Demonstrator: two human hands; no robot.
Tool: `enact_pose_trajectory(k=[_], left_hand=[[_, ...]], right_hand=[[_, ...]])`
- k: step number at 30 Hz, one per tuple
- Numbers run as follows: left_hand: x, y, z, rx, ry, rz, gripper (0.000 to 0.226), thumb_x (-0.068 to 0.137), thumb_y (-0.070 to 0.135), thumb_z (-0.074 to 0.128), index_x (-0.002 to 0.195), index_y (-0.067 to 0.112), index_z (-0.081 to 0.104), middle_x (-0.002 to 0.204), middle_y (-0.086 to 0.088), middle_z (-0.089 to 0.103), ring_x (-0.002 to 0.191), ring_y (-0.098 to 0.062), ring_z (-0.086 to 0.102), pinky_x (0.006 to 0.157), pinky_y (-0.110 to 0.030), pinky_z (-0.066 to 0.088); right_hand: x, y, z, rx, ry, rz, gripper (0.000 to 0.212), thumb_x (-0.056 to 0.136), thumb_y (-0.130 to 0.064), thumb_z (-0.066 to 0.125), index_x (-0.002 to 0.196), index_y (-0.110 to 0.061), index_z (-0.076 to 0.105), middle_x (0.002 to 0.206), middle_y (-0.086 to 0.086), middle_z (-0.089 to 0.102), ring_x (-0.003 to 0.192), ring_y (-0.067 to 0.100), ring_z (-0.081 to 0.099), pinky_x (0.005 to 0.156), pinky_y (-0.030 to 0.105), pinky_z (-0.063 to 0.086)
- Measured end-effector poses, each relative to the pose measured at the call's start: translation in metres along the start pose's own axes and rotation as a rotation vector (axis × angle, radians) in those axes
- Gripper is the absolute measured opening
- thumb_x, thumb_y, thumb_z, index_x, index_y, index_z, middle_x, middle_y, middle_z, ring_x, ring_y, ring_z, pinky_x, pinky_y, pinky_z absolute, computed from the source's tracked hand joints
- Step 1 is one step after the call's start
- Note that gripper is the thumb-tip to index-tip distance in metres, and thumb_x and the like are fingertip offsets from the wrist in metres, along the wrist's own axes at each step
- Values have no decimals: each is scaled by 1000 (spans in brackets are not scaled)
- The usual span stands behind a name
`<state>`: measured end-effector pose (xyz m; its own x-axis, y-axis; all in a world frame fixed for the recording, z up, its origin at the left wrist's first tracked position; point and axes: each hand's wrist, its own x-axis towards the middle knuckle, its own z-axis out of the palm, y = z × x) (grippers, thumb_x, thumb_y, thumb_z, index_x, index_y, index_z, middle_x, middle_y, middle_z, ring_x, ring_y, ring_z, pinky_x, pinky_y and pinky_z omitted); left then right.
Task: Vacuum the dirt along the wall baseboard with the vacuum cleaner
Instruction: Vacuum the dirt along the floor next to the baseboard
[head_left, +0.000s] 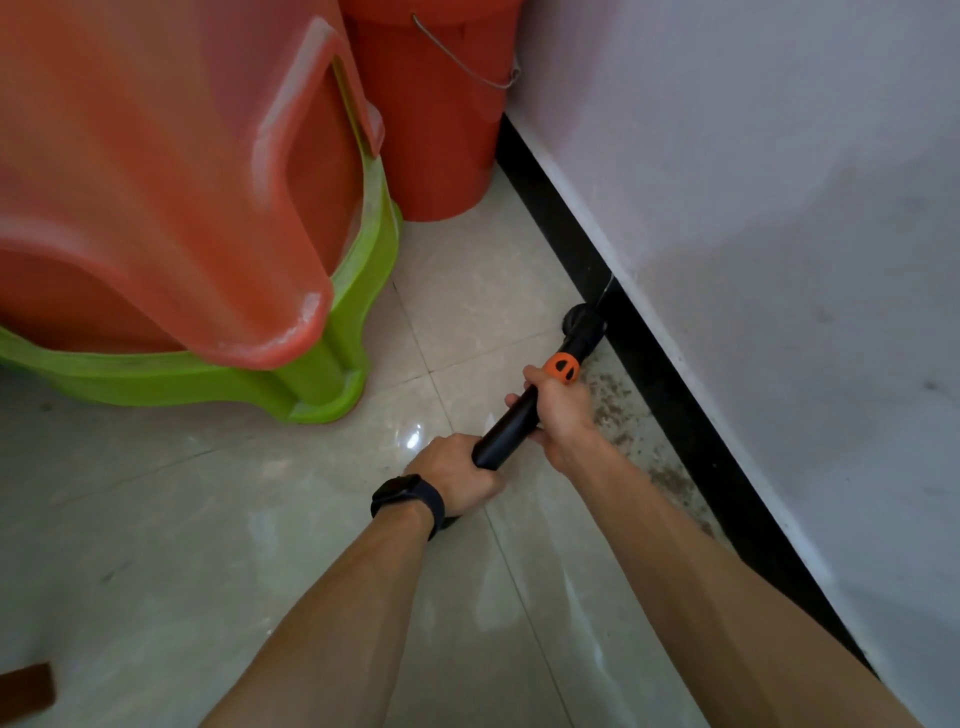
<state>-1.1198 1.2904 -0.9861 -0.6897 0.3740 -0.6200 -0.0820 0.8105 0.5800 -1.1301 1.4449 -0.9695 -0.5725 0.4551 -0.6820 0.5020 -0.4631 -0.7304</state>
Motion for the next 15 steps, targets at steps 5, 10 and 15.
enact_pose_trajectory(k=[5,10,15], left_hand=[[1,-3,-7,-62,-32,-23,17,57,36,65,69,26,59,68,4,63,60,-16,61,52,-23,42],[-10,-8,-13,-100,51,-7,19,60,45,61,73,31,59,69,8,64,61,-10,61,52,-21,39],[-33,-35,-27,0,73,-13,23,59,48,59,75,31,58,73,10,63,68,-11,61,54,-23,40]], right_hand=[[3,-3,4,-7,-30,5,29,95,-15,70,120,-12,55,99,7,67,67,17,77,59,35,61],[2,-12,14,-21,-116,13,23,93,-10,70,109,-15,54,92,7,65,70,21,77,61,36,60],[-21,8,34,-9,-201,33,20,94,-10,68,105,-13,52,86,7,63,68,21,76,60,36,60]])
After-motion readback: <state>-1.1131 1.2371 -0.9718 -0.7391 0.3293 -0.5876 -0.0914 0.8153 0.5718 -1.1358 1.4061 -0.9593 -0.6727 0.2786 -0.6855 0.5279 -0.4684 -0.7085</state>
